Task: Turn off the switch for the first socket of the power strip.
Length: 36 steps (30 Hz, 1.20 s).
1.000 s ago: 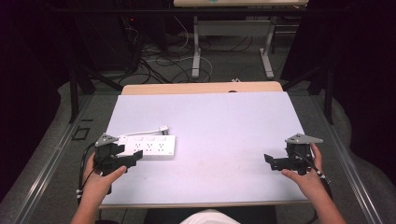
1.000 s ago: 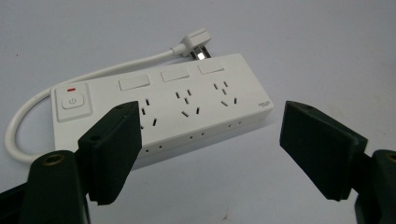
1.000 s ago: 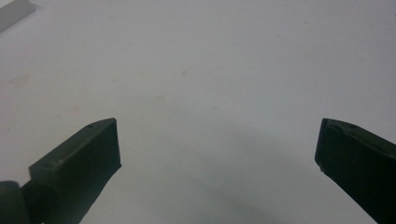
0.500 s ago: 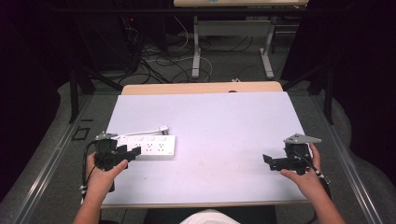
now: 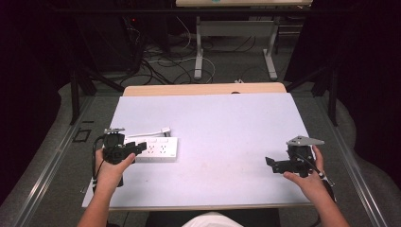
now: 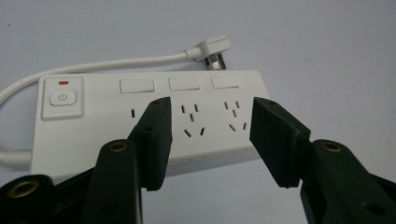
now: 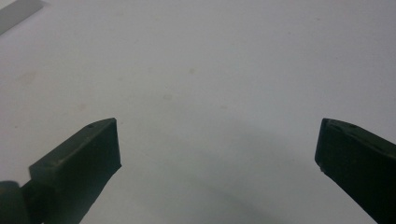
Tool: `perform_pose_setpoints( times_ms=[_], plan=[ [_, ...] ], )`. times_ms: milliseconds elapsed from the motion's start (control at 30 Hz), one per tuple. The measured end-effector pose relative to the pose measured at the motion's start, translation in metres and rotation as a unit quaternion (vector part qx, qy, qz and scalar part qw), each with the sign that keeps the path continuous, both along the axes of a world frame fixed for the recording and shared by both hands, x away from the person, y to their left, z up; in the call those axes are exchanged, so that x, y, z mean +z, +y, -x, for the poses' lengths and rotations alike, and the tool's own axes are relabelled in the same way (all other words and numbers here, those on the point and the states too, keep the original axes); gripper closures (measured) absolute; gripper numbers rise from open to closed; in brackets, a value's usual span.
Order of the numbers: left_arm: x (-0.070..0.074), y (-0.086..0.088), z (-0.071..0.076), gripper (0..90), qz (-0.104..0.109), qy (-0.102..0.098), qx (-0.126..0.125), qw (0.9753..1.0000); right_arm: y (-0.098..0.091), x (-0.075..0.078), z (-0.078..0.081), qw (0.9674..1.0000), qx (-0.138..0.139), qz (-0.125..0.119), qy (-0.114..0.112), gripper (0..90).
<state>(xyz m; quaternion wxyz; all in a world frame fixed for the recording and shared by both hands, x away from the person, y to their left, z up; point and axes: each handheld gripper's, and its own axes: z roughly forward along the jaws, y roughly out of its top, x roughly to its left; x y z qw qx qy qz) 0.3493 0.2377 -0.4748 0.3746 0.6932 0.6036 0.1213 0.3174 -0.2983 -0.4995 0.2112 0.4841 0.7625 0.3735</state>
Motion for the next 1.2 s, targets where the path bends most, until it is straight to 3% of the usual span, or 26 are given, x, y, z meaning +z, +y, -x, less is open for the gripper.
perform_pose_setpoints(
  times_ms=[333,867,1200],
  plan=[
    [0.003,0.0,-0.012,54.9,-0.005,0.002,0.014,0.9999,0.001,-0.002,-0.001,1.0,0.003,0.002,0.001,0.0],
    [0.005,0.0,-0.029,63.4,0.006,0.006,0.049,0.9988,0.002,-0.003,-0.001,1.0,0.003,0.002,0.003,0.0],
    [0.0,0.004,-0.038,69.2,0.009,0.025,0.055,0.9981,0.002,-0.005,-0.002,1.0,0.007,0.004,0.004,0.0]
  ],
)
